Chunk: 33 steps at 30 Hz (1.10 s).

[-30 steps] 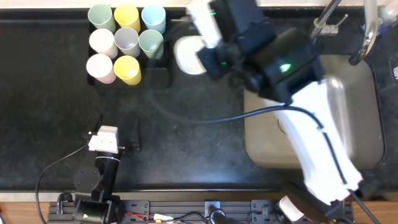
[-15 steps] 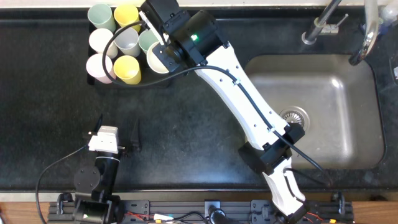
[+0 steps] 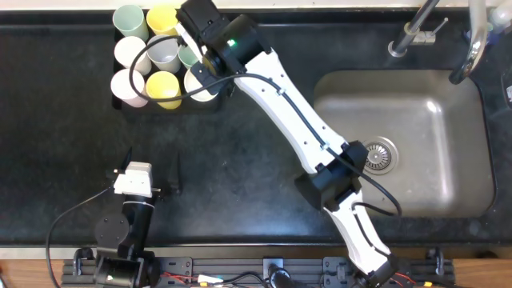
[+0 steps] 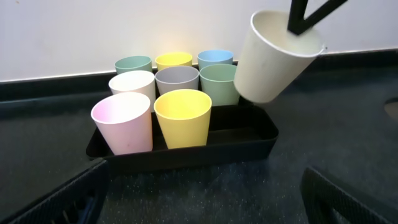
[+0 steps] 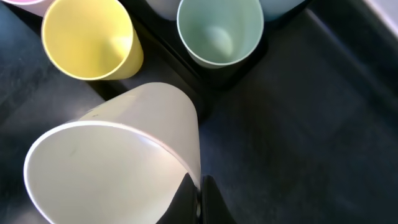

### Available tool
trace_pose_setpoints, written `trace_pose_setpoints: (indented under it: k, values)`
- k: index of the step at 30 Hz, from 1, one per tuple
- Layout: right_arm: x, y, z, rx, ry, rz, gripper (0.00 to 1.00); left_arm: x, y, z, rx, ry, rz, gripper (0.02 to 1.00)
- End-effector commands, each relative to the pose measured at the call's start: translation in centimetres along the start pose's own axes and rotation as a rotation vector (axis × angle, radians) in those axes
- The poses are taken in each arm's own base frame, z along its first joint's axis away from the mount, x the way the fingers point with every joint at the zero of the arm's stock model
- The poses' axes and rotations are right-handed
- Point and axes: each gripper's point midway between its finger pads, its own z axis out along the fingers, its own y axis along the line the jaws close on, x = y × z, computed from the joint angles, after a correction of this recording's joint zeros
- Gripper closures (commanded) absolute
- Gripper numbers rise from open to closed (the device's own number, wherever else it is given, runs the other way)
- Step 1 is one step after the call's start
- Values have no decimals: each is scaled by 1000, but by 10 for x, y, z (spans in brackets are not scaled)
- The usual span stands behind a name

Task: Store Cups

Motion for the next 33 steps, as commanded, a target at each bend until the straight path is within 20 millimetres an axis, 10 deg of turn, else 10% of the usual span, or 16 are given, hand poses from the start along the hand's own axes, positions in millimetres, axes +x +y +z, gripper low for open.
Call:
trace_pose_setpoints:
  k: [1,33]
  values:
    - [-7,-16,1,-17,-28,42,958,0,2,0,-8,-5,19,20]
    - [-2,-5,53,-134,19,56,958,0,2,0,-8,-5,19,20]
